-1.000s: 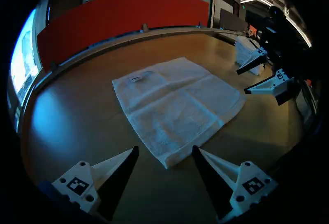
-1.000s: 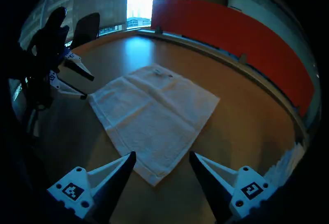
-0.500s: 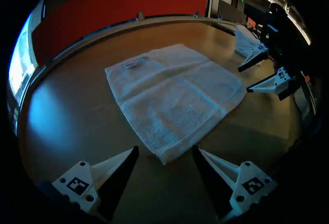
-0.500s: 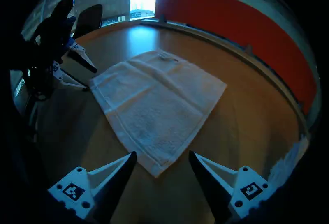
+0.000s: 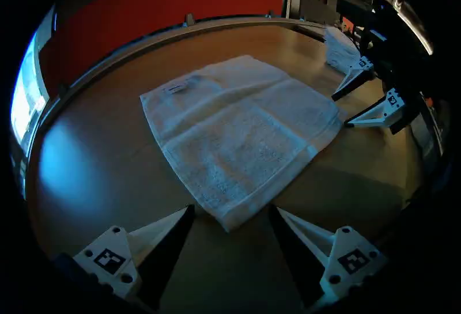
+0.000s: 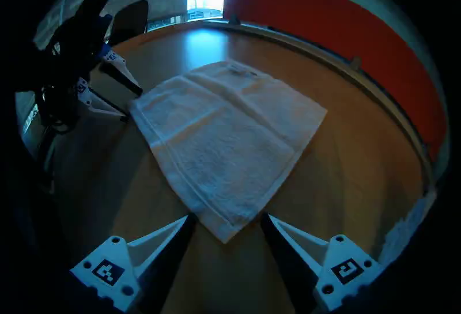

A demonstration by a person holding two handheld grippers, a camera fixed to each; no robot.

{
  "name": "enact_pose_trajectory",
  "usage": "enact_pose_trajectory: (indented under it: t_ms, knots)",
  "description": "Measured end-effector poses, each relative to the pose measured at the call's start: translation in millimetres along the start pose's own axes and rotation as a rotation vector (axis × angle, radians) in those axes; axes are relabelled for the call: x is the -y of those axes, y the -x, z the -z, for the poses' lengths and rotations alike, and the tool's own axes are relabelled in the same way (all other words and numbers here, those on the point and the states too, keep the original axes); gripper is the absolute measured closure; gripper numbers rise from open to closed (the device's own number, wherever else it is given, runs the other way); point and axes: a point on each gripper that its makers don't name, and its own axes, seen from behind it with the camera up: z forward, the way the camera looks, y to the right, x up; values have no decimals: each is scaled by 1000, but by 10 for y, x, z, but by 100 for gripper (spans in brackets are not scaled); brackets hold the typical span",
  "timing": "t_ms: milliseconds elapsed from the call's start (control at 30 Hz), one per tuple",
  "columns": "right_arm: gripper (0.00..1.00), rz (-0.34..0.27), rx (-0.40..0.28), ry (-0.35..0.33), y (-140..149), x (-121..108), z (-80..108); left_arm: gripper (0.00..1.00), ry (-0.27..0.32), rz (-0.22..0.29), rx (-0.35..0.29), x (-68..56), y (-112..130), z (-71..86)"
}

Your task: Fold towel

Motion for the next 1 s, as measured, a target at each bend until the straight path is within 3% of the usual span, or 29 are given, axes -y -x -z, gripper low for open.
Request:
enact_pose_trajectory:
  t_ms: [300, 433, 500, 633, 700, 1000]
  knots:
    - [36, -18, 4, -26, 9, 41, -9, 23, 9, -12, 13, -42, -7, -9]
    - [55, -22, 5, -24, 8, 28, -11, 28, 6, -8, 15, -56, -7, -8]
    - [67, -25, 5, -23, 6, 23, -13, 35, 4, -6, 15, -64, -9, -7]
    - [80, -27, 5, -24, 3, 29, -13, 65, -2, -1, 18, -73, -22, -10]
    - [83, -27, 3, -27, -6, 40, -10, 80, -7, 6, 21, -69, -30, -13]
    - [84, -39, -31, -21, -139, 28, 58, 85, -12, 52, 7, -41, -133, 64]
